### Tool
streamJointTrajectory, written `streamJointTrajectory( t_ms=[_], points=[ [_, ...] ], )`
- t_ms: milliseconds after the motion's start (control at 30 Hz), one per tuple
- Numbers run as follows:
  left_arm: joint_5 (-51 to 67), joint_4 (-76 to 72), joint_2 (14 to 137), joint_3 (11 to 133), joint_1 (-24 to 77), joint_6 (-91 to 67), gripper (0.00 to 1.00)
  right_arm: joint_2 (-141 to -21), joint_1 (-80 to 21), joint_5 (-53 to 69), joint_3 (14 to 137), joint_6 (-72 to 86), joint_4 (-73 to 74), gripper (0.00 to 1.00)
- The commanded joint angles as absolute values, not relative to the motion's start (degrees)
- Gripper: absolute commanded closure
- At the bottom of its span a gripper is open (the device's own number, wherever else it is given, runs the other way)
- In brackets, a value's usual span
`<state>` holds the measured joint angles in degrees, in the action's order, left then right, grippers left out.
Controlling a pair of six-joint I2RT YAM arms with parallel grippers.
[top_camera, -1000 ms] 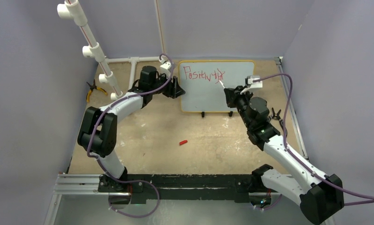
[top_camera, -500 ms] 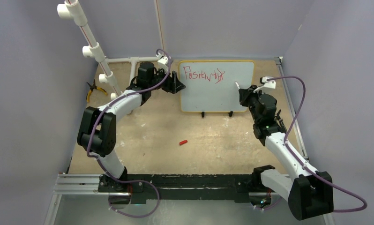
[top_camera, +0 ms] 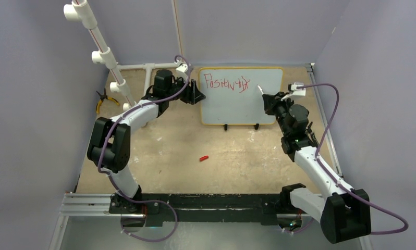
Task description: Write a sentence on the whiteboard
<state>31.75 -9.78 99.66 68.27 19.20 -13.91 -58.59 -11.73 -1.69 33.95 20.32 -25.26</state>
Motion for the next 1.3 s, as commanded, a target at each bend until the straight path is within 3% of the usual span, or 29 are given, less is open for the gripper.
streamJointTrajectory(
  t_ms=[0, 567, 867, 1267],
  points=[
    [33.17, -11.34, 100.52, 68.29, 19.07, -13.09, 0.52, -60.17, -11.87, -2.35, 37.22, 19.35, -27.97, 1.00],
    [33.99, -12.00, 101.34, 68.29, 19.84, -12.83, 0.68, -61.55, -11.87, -5.54, 36.92, 19.65, -24.21, 1.00],
    [32.30, -11.52, 100.58, 68.25, 19.95, -12.66, 0.68, -61.08, -11.86, -4.92, 36.28, 19.87, -22.76, 1.00],
    [31.38, -11.51, 99.36, 68.13, 19.69, -12.53, 0.60, -58.68, -11.87, -4.65, 35.78, 20.22, -20.71, 1.00]
  ],
)
